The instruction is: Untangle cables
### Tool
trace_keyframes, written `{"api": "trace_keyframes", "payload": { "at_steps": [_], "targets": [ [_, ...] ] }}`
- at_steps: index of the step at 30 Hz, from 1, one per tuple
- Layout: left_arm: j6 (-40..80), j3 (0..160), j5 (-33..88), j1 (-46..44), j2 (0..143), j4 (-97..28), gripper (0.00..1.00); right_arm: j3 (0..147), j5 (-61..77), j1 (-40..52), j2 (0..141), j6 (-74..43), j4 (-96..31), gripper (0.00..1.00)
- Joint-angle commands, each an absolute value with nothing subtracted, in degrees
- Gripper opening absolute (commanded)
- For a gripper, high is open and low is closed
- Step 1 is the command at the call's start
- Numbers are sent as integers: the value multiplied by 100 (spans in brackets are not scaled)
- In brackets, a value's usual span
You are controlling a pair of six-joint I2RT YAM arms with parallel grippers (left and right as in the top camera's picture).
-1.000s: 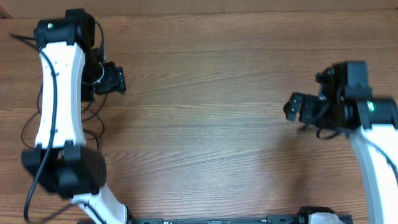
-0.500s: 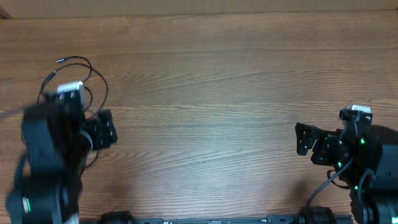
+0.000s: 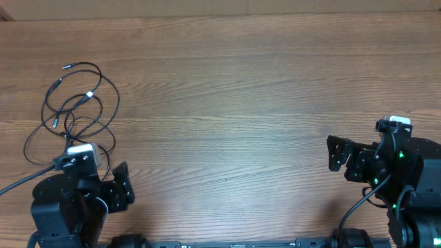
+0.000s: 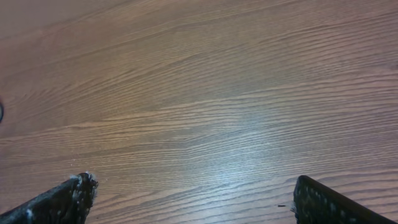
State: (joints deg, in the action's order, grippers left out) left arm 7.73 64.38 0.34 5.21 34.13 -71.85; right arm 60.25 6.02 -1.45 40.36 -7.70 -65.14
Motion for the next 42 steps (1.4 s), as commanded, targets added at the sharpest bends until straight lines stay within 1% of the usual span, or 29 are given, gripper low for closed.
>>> {"api": "trace_keyframes", "payload": {
  "at_steps": [1,8,10,13,15,17,20,23,29,35,42],
  "targets": [
    [790,6401,-21,480,3406,-7371,74,5990,622,-163,4025,-762,-6486,100],
    [790,6401,-21,480,3406,-7544,74,5990,622,-163,4025,-757,-6493,100],
    [790,6401,-21,480,3406,-7544,74,5990,325,-163,4023,-569,-6521,100],
    [788,6401,-21,480,3406,-7544,74,5990,309,-154,3988,-521,-6342,100],
    [790,6401,-21,480,3406,-7542,74,5983,421,-106,3913,-128,-6117,100],
    [788,6401,-21,480,3406,-7544,74,5916,657,5,3739,515,-5789,100],
    [790,6401,-21,480,3406,-7544,74,5741,777,143,3345,913,-5395,100],
    [790,6401,-21,480,3406,-7542,74,5446,777,268,2845,910,-4987,100],
    [790,6401,-21,480,3406,-7542,74,4300,781,333,1437,906,-3699,100],
    [790,6401,-21,480,3406,-7542,74,3391,777,458,827,910,-2620,100],
    [790,6401,-21,480,3406,-7544,74,2202,775,482,342,910,-895,100]
  ]
}}
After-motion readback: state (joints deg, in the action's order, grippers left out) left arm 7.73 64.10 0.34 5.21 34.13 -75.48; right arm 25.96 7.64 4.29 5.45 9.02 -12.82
